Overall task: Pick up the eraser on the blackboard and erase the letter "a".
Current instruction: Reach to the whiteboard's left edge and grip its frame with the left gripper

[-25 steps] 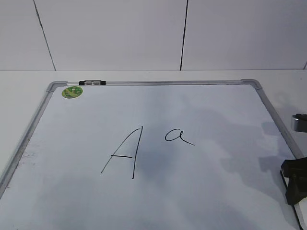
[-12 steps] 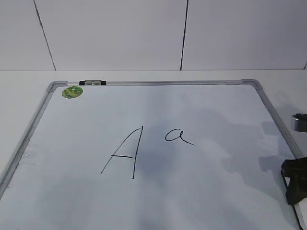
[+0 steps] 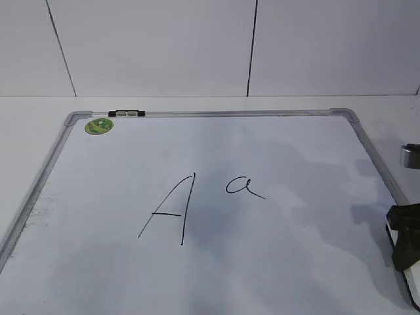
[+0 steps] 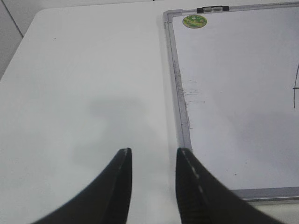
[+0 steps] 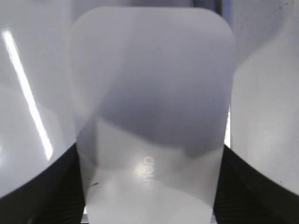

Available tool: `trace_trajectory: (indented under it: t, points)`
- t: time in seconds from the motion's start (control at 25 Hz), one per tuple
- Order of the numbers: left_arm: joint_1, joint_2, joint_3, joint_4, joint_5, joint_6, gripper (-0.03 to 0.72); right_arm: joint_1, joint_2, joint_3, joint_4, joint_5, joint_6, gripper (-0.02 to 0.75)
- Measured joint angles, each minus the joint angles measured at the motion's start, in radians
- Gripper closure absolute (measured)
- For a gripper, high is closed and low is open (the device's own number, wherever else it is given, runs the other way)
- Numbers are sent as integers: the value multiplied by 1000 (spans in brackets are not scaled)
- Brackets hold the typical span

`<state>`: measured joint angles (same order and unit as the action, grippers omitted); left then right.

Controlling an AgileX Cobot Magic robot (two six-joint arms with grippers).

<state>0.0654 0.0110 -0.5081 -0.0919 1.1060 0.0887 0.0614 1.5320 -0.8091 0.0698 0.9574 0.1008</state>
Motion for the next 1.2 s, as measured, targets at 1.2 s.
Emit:
trace_trajectory:
  t: [1.2]
  points:
    - [0, 0, 0, 0, 0, 0, 443, 345, 165, -500, -49, 253, -31, 200]
